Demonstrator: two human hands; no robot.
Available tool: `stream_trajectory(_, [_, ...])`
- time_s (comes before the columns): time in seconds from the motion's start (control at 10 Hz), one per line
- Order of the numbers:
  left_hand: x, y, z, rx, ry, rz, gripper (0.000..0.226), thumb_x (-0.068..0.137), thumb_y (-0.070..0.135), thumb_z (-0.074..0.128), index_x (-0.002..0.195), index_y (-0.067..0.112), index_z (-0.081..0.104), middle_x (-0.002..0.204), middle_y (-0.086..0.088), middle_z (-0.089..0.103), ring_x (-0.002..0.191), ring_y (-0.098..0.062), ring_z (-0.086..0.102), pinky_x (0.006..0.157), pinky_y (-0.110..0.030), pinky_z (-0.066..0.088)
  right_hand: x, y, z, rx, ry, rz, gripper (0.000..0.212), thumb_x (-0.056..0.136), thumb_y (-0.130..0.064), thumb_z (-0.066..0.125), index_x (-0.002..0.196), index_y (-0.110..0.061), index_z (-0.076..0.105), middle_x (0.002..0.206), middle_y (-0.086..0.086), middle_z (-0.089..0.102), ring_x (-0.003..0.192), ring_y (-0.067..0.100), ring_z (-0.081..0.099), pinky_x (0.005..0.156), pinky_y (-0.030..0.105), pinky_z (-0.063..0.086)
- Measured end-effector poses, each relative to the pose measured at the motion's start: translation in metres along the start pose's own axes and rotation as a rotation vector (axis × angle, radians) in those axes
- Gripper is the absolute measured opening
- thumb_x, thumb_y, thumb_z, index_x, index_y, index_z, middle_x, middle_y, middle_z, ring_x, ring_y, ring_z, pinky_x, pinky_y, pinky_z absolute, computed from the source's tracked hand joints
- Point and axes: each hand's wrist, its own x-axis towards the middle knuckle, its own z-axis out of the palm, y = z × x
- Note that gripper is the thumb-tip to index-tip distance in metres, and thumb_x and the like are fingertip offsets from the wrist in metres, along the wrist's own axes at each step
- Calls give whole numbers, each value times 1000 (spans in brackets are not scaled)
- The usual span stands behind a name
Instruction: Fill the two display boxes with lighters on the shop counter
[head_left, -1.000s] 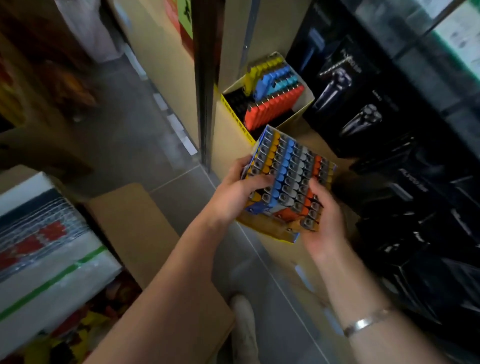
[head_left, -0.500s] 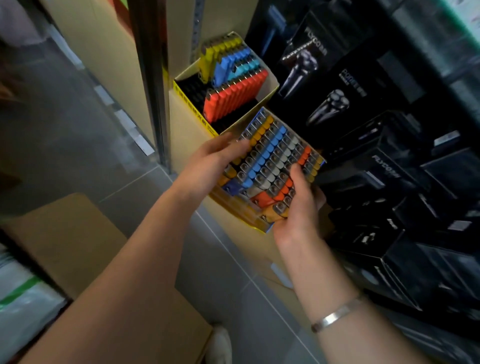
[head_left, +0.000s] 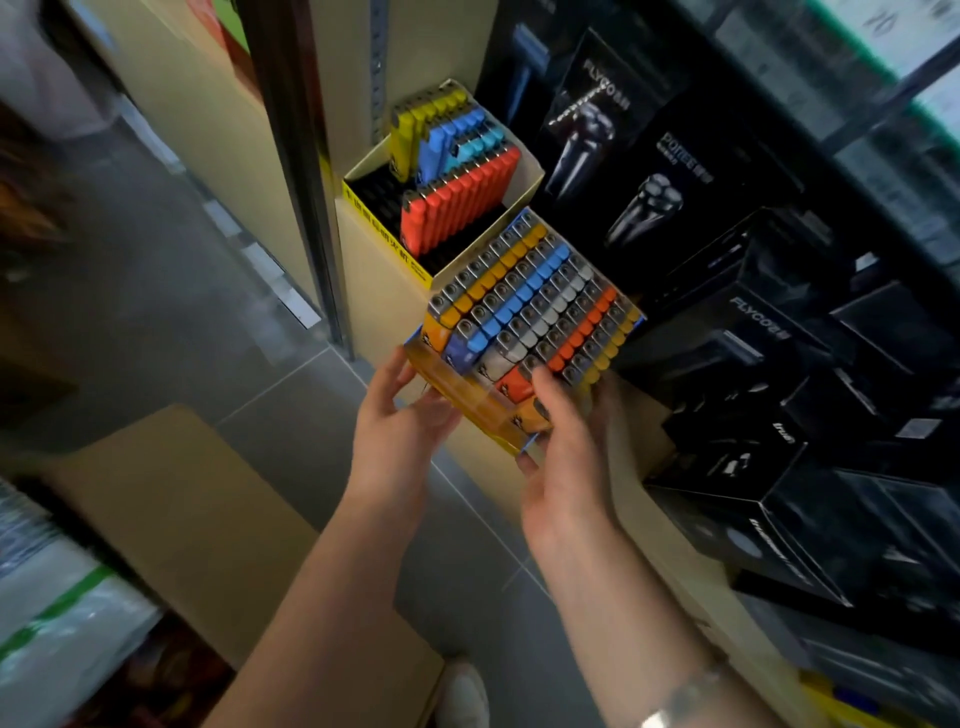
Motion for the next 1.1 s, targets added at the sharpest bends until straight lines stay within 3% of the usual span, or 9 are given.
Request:
stream_trajectory(0.1, [8,4,1,-21,-48,-6,65,80,-20,47,130,22,46,108,11,65,86,-5,68,91,-33,50,-1,0,3,20,-34,-79,73,80,-25,69,134,-50,27,102,-27,55,102,3,54,102,40,32])
stream_trajectory(0.2, [15,10,8,25,-139,32,58,81,-20,43,120,22,55,105,13,68,97,-6,65,91,-27,50,9,-6,12,70,19,-117,55,79,-22,71,117,-40,37,109,-13,59,100,6,58,101,41,39])
stream_trajectory(0.3, [21,13,23,107,-190,76,55,80,-17,43,112,25,58,109,16,62,109,-4,52,91,-21,40,15,-10,24,60,36,-182,56,80,-22,71,126,-23,40,122,-1,58,109,13,58,102,45,42])
stream_trajectory(0.4, [29,12,32,151,-181,101,57,76,-21,42,112,22,52,101,12,60,93,-1,53,84,-21,43,22,-9,29,15,36,-249,67,76,6,60,133,-20,37,127,3,56,113,13,56,93,30,46])
stream_trajectory(0.6, [40,9,33,90,-176,74,59,74,-26,37,115,16,39,89,5,58,67,-1,60,55,-15,45,28,1,31,-143,98,-356,79,73,24,33,138,-22,34,129,0,53,118,8,51,98,25,37])
stream_trajectory(0.8, [41,11,27,-36,-175,-2,54,77,-26,34,116,12,40,111,1,56,86,-6,59,59,-16,51,34,5,24,-189,194,-328,68,81,20,42,137,-19,37,129,3,56,112,5,54,91,22,44])
stream_trajectory(0.9, [34,13,18,100,-146,2,49,81,-13,46,119,18,46,121,6,53,98,-7,56,86,-25,45,32,-2,19,-266,177,-325,61,81,19,44,135,-9,39,129,12,55,115,18,56,90,25,46])
stream_trajectory(1.0, [17,19,1,225,-80,20,43,82,-7,52,115,20,53,125,5,49,108,-13,53,97,-33,42,11,-9,18,-317,167,-276,63,80,18,42,137,-6,33,134,14,47,117,24,52,79,20,43])
stream_trajectory(1.1, [-7,40,-15,347,-35,45,40,81,-4,54,108,26,57,117,6,57,106,-12,54,90,-29,43,-21,-20,18,-366,142,-263,54,84,8,49,133,-10,35,123,8,50,109,23,55,71,23,45])
